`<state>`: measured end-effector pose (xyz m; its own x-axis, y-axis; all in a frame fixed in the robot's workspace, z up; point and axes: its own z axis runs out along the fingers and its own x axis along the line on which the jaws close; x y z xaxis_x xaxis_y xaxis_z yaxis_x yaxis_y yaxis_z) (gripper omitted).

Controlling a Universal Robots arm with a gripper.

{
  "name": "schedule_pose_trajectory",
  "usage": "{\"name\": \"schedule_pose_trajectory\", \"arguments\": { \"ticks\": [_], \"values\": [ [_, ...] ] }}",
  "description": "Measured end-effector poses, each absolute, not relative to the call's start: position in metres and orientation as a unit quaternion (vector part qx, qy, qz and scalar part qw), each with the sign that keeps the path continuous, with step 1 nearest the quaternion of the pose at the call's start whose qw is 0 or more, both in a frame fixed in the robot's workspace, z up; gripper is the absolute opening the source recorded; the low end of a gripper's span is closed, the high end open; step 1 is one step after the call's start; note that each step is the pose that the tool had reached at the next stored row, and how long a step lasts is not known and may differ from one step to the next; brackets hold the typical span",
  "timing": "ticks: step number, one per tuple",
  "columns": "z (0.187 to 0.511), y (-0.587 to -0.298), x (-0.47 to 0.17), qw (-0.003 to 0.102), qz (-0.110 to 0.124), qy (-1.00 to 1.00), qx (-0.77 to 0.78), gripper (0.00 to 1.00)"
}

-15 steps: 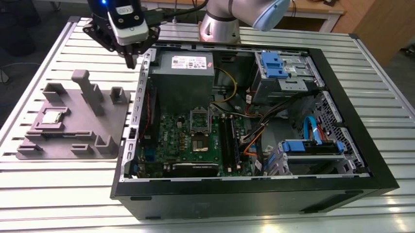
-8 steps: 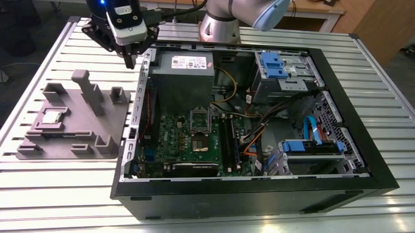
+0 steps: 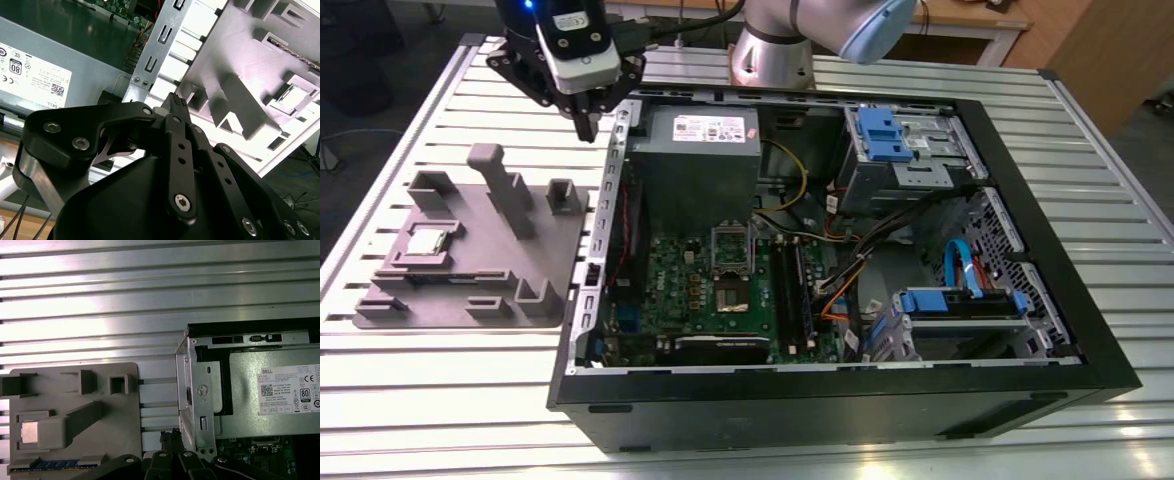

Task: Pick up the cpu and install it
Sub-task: 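Reach for the cpu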

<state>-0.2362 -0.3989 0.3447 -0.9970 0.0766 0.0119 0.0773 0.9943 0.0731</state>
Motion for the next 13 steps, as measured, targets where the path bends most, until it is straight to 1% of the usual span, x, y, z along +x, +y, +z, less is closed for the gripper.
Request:
{"name": "schedule_pose_trajectory", "arguments": {
  "ticks": [13],
  "values": [
    [0.3445,-0.3989,-0.2439,0.005,-0.037,-0.999,-0.038,0.1]
  ]
}}
